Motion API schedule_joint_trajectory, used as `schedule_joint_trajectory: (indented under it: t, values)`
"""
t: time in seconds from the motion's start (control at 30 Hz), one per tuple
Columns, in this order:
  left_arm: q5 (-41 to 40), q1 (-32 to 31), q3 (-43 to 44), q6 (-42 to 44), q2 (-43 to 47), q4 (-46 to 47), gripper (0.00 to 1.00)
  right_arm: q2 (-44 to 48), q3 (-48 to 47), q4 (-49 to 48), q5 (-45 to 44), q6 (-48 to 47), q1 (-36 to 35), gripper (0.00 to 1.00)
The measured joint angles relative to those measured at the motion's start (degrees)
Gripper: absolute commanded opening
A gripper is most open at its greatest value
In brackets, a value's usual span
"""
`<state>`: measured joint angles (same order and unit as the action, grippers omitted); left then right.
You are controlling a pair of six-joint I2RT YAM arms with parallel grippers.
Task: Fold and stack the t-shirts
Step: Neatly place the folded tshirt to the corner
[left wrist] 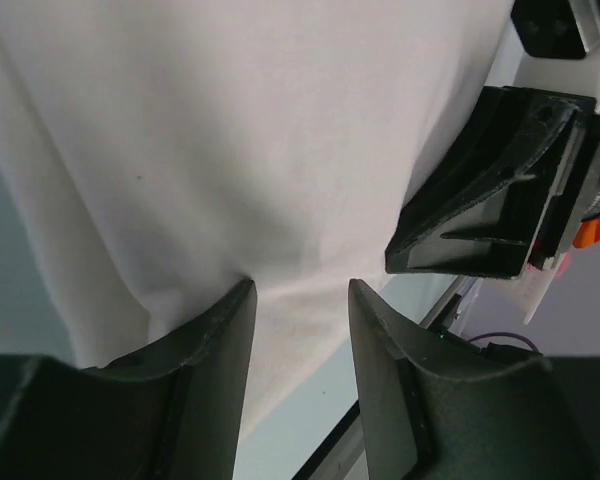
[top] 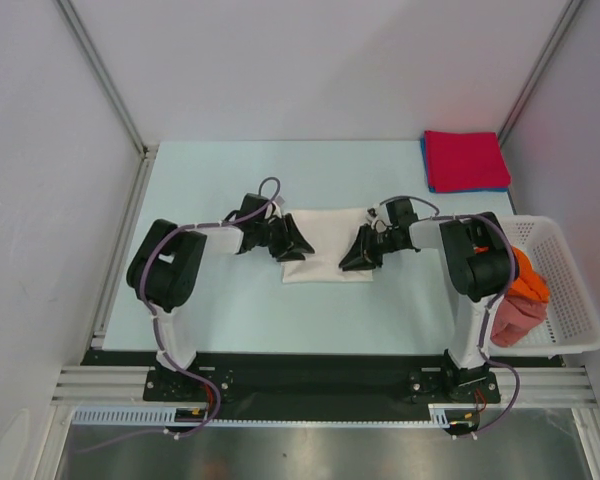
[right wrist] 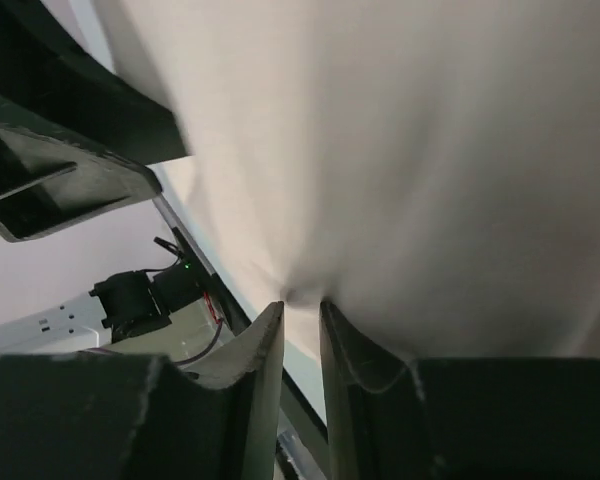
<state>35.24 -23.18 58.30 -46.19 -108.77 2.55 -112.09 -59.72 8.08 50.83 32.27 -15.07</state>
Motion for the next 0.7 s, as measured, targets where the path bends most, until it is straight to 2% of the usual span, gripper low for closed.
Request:
schedule_joint_trajectory:
  t: [0.2,0.4,0.5,0.7]
  values:
    - [1.90,1.90,-4.61,1.81,0.20,4.24,0.48,-1.84,4.17,-3.93,4.55,0.68,4.00,0.25]
    - [0.90,4.92,-12.09,8.46,8.02,-0.11,0.49,4.72,9.88,1.62,-0.28,-1.99,11.26,0.28]
    - [-1.38,5.35,-14.43,11.23,11.67,-3.78,0.50,8.96,10.91,6.45,-5.31,-3.67,11.87,0.34]
    - [-4.02,5.35,-17.35,11.56,20.63,-10.25,0.56,18.16,12.35,14.01,-12.13,-4.74,11.10,0.54]
